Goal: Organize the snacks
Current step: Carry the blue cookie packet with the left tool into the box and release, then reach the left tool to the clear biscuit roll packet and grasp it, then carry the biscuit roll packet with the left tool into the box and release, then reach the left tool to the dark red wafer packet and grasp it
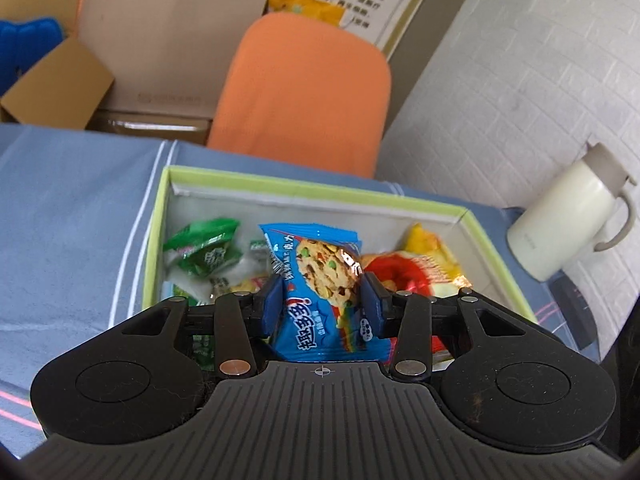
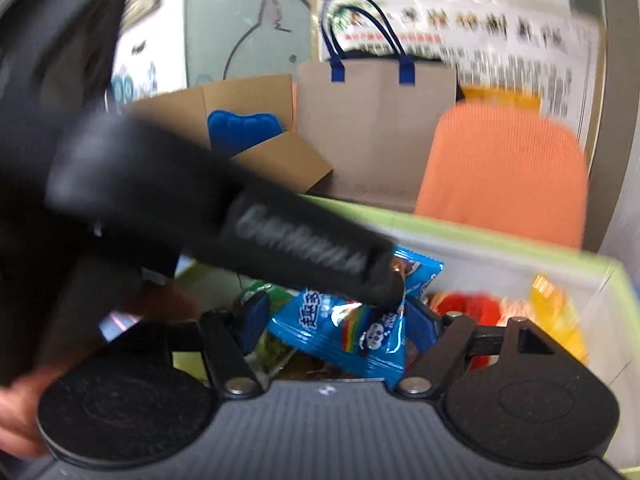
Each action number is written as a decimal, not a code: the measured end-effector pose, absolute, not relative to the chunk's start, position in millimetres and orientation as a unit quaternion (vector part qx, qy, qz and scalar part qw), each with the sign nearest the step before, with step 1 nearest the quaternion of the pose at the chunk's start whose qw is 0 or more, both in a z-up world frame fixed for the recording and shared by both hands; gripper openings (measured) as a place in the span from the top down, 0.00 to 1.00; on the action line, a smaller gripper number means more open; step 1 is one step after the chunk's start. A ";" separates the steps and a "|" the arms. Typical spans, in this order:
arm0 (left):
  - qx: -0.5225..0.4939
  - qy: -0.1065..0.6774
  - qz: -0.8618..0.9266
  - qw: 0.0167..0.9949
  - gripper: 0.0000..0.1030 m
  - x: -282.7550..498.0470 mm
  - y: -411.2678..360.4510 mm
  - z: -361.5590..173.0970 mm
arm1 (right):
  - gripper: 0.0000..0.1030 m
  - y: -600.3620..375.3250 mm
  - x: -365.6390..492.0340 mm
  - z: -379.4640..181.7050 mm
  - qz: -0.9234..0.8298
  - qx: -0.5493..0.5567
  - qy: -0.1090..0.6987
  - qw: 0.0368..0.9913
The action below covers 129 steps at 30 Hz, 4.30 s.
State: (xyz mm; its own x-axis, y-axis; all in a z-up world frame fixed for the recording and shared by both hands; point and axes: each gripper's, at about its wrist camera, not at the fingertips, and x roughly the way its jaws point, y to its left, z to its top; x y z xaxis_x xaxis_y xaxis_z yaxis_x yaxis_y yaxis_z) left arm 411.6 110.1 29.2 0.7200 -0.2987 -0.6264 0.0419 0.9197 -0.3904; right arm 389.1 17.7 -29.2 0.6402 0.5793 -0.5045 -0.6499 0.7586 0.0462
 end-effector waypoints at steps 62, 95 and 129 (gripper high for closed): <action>-0.292 0.408 -0.121 0.857 0.31 175.5 97.1 -21.5 | 0.01 -31.5 165.2 -90.4 0.265 0.046 0.296 0.917; -0.246 0.392 -0.179 0.868 0.85 199.6 79.7 5.8 | 0.35 -8.3 178.6 -50.0 0.291 -0.074 0.240 0.923; -0.211 0.225 -0.115 0.944 0.27 282.3 150.8 84.6 | 0.10 21.7 269.7 6.1 0.318 -0.053 0.155 0.934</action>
